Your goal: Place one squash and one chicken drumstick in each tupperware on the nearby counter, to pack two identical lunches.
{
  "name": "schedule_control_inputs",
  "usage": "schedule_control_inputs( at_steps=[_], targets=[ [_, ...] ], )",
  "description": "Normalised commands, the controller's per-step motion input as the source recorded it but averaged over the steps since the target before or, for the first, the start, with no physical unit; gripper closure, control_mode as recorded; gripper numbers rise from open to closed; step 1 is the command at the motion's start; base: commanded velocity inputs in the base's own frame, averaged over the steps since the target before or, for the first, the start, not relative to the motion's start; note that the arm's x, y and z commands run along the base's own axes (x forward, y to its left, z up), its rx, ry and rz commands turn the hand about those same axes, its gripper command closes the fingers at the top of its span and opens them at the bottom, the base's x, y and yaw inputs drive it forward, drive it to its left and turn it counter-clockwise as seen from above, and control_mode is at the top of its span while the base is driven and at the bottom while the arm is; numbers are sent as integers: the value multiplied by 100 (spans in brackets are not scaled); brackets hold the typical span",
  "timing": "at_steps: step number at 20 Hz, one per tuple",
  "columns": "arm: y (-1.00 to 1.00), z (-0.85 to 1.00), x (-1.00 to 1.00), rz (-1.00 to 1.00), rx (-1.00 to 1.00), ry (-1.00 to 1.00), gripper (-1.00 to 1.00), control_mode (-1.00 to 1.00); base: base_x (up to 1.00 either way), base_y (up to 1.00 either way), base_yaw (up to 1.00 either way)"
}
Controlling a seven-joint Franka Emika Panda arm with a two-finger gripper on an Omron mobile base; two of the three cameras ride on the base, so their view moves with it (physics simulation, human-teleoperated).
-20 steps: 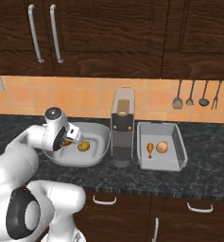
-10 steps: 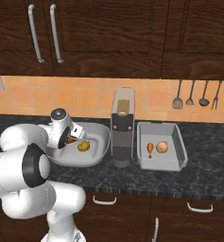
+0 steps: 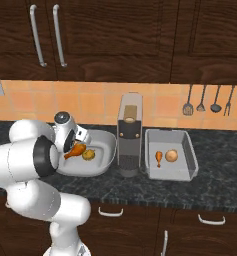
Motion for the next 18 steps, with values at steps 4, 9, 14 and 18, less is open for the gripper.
schedule_control_inputs(
  at_steps=[4, 9, 14, 18],
  targets=[
    [-8, 32, -64, -4, 0, -8, -100, -100, 0, 0, 0],
    [-11, 60, -99, -3, 0, -21, -100, -100, 0, 0, 0],
    [1, 93, -75, 0, -4, -33, -100, -100, 0, 0, 0],
    [33, 81, -67, 0, -18, -30, -100, -100, 0, 0, 0]
  ],
)
